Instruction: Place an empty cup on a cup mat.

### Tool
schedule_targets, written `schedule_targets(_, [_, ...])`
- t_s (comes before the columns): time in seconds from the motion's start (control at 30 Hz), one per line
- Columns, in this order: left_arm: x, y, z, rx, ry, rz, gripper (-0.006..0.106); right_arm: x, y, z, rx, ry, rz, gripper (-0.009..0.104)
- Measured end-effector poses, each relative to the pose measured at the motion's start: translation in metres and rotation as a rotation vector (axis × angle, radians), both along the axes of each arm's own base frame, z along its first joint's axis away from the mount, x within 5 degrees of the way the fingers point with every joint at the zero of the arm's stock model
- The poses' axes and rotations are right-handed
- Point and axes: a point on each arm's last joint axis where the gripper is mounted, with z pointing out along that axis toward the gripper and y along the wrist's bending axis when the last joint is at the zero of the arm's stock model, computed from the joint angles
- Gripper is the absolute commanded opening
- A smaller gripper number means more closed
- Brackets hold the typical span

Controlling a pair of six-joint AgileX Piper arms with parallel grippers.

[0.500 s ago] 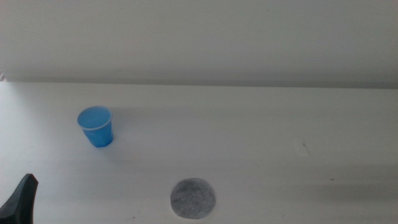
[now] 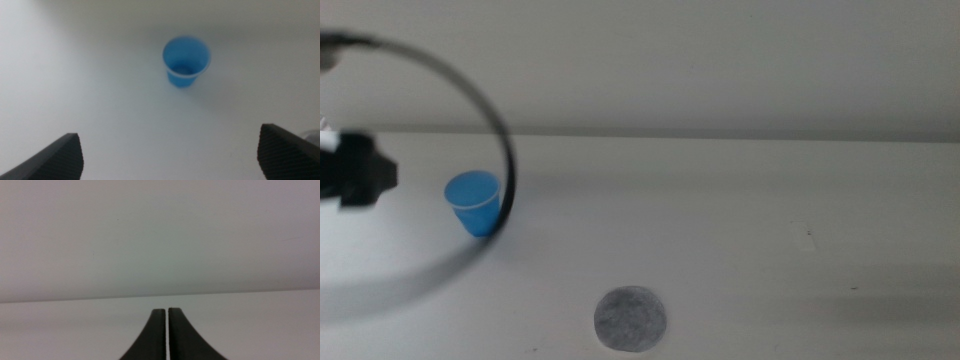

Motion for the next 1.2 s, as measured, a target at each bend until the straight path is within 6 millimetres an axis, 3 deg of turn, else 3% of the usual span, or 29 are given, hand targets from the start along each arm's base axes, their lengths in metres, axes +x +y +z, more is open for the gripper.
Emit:
schedule_targets(0.1, [0.045, -0.001, 0.007, 0.025, 0.149, -0.011, 0.094, 0.000, 0.000, 0.000, 0.000, 0.000, 0.000, -0.002])
schedule_targets(0.23, [0.100, -0.001, -0.002, 0.064, 0.332, -0.039, 0.094, 0.000, 0.000, 0.000, 0.000, 0.000, 0.000, -0.002])
schedule_targets(0.43, [0.150, -0.001, -0.019, 0.082, 0.416, -0.033, 0.094, 0.000, 0.000, 0.000, 0.000, 0.000, 0.000, -0.002])
schedule_targets(0.73, [0.196, -0.002, -0.056, 0.095, 0.484, -0.052, 0.094, 0.000, 0.000, 0.000, 0.000, 0.000, 0.000, -0.002])
schedule_targets(1.2, [0.223, -0.004, -0.102, 0.095, 0.544, -0.065, 0.093, 0.000, 0.000, 0.000, 0.000, 0.000, 0.000, -0.002])
